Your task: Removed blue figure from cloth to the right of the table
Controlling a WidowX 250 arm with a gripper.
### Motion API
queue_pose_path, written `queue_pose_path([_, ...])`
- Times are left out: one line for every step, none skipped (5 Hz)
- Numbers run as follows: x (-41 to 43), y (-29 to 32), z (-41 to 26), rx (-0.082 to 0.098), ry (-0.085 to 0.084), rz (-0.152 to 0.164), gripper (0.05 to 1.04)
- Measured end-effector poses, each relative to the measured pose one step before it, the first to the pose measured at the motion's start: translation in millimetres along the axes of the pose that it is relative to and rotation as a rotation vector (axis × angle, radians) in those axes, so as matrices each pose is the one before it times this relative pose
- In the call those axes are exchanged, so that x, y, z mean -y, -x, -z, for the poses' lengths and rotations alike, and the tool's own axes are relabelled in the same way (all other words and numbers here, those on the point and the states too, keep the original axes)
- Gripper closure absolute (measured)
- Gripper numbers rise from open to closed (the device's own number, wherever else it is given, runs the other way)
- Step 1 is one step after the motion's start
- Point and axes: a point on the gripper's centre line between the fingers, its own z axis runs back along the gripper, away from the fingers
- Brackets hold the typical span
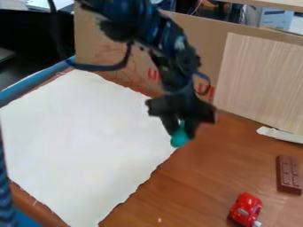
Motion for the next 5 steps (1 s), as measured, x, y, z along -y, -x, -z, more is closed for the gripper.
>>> queue_pose_path([18.17,26.06,14.4,-0.0116,-0.0336,0.0627,0.691])
queue_pose_path([10.41,13.3,17.9,-0.0139,-0.0332,0.037,0.691])
queue_pose_path([5.6,0.29,4.02,0.0091,-0.0097,0.0068,0.624])
queue_pose_path([-1.94,1.35,4.46,-0.0168,-0.0201,-0.0298,0.356])
queue_pose_path([-1.36,2.63,-3.59,-0.0279,0.0022,-0.0244,0.107])
